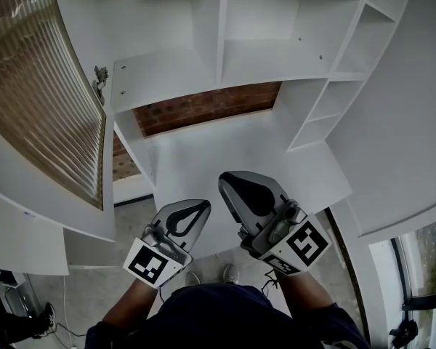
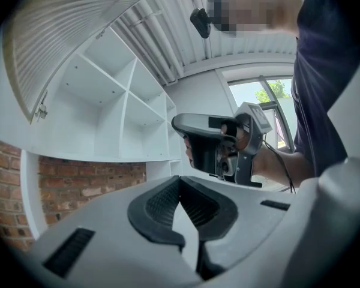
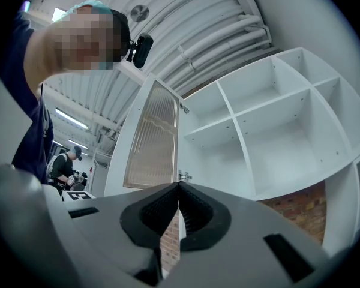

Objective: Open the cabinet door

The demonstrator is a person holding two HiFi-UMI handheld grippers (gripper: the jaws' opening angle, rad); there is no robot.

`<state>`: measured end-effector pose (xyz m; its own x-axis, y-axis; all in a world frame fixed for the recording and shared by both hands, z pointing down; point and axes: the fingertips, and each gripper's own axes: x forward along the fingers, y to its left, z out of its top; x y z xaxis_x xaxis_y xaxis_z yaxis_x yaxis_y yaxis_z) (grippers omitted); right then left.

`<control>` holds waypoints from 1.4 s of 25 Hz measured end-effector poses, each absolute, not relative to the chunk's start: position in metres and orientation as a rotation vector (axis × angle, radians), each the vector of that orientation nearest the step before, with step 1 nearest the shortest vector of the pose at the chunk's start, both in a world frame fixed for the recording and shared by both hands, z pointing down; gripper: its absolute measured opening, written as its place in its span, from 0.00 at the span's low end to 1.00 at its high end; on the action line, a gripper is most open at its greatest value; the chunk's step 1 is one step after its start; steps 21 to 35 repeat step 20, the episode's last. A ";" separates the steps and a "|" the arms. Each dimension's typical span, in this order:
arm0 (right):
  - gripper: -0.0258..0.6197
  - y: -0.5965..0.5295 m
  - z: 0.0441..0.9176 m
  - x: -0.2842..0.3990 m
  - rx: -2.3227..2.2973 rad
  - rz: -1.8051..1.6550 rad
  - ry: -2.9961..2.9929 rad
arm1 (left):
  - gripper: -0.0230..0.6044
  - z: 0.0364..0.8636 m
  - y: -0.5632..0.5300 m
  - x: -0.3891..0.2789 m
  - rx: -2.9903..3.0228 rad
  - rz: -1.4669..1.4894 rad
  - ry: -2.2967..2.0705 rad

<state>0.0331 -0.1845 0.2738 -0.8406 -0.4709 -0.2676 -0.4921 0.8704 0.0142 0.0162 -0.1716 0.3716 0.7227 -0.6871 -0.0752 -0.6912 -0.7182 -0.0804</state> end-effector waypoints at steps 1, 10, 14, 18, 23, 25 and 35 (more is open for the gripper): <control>0.08 -0.184 0.274 0.032 -0.726 0.112 2.791 | 0.05 0.371 -0.172 0.016 -2.817 0.062 1.132; 0.08 -0.186 0.276 0.026 -0.713 0.113 2.807 | 0.05 0.371 -0.175 0.011 -2.812 0.076 1.147; 0.08 -0.184 0.276 0.022 -0.698 0.096 2.821 | 0.05 0.371 -0.176 0.010 -2.810 0.074 1.148; 0.08 -0.184 0.275 0.019 -0.695 0.095 2.820 | 0.05 0.371 -0.177 0.008 -2.808 0.073 1.148; 0.08 -0.185 0.275 0.018 -0.695 0.096 2.821 | 0.05 0.371 -0.177 0.006 -2.807 0.071 1.147; 0.08 -0.185 0.275 0.018 -0.695 0.096 2.821 | 0.05 0.371 -0.177 0.006 -2.807 0.071 1.147; 0.08 -0.185 0.275 0.018 -0.695 0.096 2.821 | 0.05 0.371 -0.177 0.006 -2.807 0.071 1.147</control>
